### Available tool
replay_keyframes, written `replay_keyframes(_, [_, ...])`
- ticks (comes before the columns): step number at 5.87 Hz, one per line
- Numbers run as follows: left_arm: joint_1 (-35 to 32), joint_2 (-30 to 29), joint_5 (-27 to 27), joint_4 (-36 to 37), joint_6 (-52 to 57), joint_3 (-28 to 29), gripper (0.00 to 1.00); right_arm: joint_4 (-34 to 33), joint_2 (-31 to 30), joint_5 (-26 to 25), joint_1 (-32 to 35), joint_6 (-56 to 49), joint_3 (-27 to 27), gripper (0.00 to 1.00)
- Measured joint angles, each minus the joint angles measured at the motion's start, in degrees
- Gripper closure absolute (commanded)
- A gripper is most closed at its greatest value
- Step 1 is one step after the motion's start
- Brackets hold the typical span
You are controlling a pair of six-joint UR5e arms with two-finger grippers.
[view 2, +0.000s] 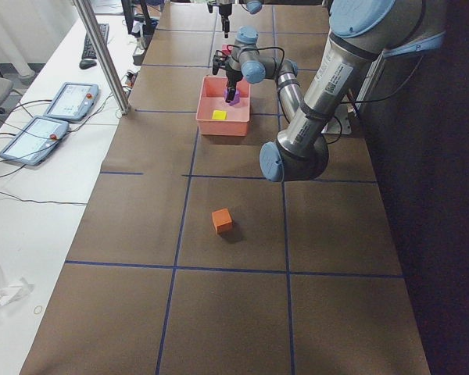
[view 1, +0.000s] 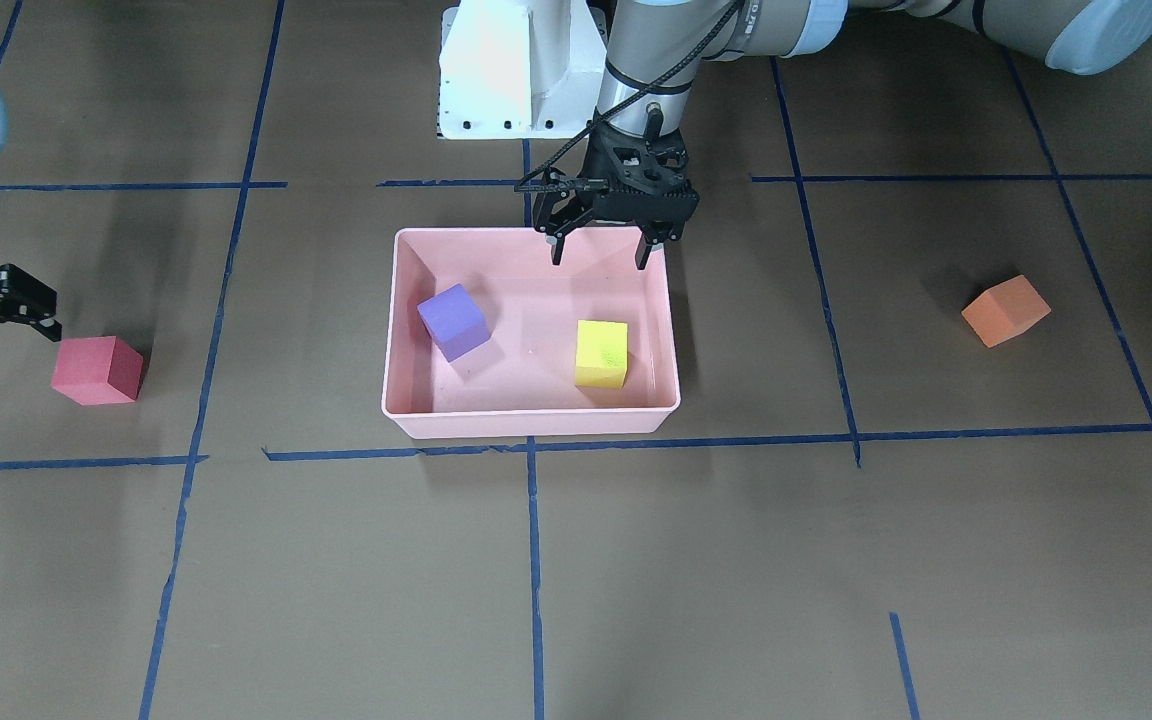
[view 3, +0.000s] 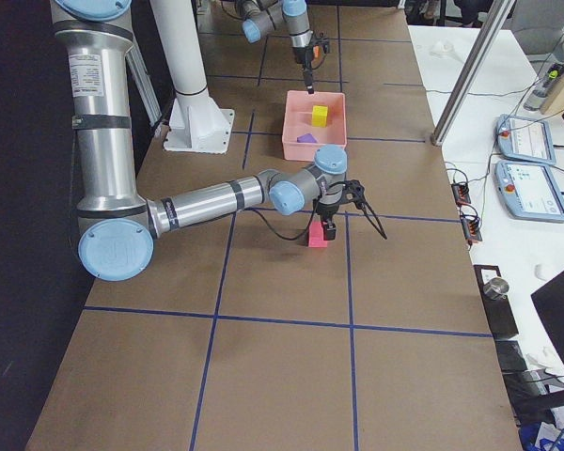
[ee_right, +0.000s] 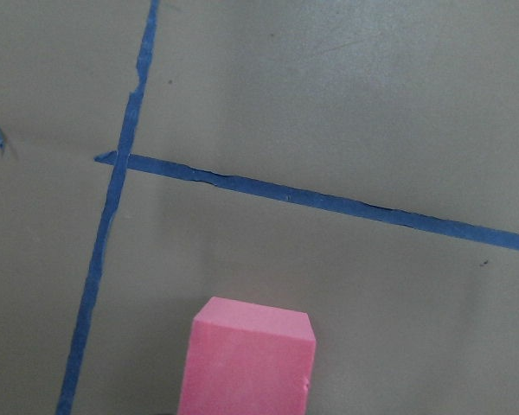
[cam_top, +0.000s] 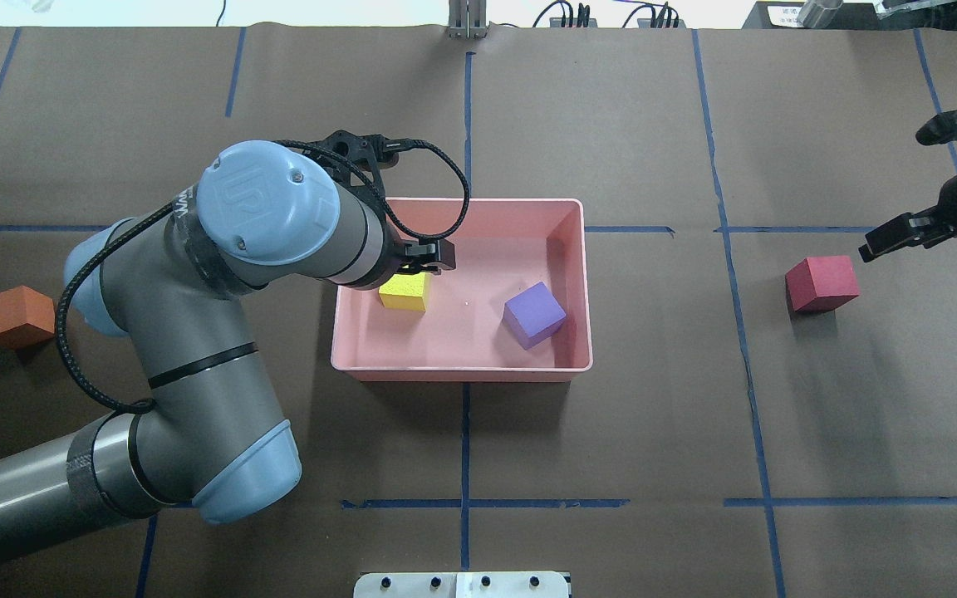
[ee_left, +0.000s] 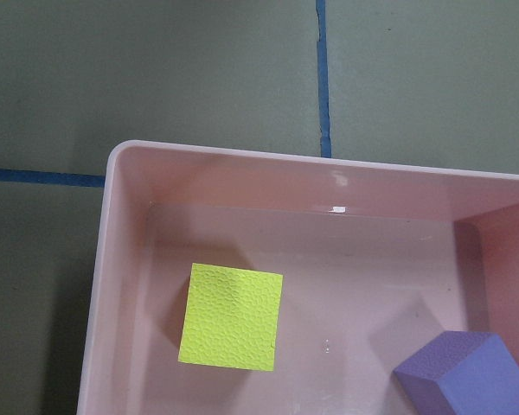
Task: Place blocks into pink bin with both arms
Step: 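Carry yellow-green block into bin with left gripper while right gripper grasps pink block, then release yellow-green block, withdraw left gripper while right gripper lifts pink block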
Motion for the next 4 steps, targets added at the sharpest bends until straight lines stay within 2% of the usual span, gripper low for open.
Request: replay_keyframes(4, [0.1,0.0,0.0,-0.1,0.0,-0.3,0.00,0.3,1.8,-4.6,-5.5,4.6,-3.8,0.00])
